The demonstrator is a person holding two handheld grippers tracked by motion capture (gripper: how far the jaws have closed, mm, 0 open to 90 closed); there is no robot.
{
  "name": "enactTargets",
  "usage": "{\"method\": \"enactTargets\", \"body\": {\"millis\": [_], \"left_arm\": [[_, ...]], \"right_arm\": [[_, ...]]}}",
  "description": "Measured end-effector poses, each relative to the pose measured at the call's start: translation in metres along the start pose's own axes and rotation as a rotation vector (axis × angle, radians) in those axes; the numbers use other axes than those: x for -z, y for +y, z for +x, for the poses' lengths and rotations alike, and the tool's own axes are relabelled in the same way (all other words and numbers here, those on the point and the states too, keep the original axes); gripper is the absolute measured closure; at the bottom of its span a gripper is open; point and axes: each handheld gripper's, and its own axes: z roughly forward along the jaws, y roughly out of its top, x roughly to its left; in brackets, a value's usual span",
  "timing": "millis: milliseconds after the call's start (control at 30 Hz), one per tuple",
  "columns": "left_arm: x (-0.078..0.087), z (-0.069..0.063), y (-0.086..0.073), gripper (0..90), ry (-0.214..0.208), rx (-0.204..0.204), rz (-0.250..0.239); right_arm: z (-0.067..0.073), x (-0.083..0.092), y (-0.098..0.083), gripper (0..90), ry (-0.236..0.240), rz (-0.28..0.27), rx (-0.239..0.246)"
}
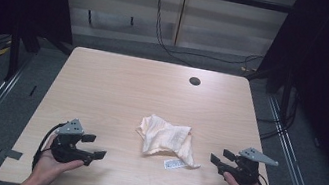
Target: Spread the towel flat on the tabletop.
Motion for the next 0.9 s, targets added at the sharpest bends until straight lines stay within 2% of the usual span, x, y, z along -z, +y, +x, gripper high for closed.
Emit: {"method": "enactTargets", "body": {"millis": [100, 167, 233, 367, 467, 600, 667, 767, 833, 900], "left_arm": [[-0.001, 0.001, 0.001, 27.4, -0.015, 0.015, 0.001], [-0.002, 0.002, 0.001, 27.6, -0.017, 0.023, 0.001], [-0.003, 0.005, 0.001, 27.6, 0.001, 0.031, 0.009], [-0.004, 0.007, 0.001, 27.0, 0.011, 0.037, 0.016], [-0.001, 0.008, 0.001, 26.2, 0.019, 0.035, 0.018], [0.003, 0.006, -0.001, 26.3, 0.022, 0.009, 0.017], [0.007, 0.006, -0.002, 26.8, 0.031, 0.021, -0.001], [0.009, 0.007, -0.003, 28.1, 0.016, 0.031, -0.01], [0.005, 0.007, -0.002, 29.7, 0.006, 0.031, 0.009], [0.001, 0.005, 0.0, 29.4, 0.011, 0.009, 0.022]], "right_arm": [[-0.001, 0.001, 0.0, 39.7, 0.026, -0.017, -0.011], [-0.002, 0.0, -0.001, 36.6, 0.059, -0.03, -0.027], [0.0, -0.001, 0.0, 36.5, 0.068, -0.028, -0.014], [0.001, -0.004, 0.002, 34.7, 0.097, 0.01, -0.021], [0.0, -0.006, 0.002, 34.1, 0.139, 0.039, -0.029], [0.007, -0.003, 0.004, 37.0, 0.19, 0.03, -0.004], [0.013, -0.003, 0.007, 37.1, 0.202, 0.027, 0.02], [0.02, -0.005, 0.011, 39.3, 0.237, 0.043, 0.05], [0.022, -0.007, 0.014, 39.4, 0.263, 0.05, 0.054], [0.022, -0.01, 0.017, 37.3, 0.265, 0.057, 0.07]]}}
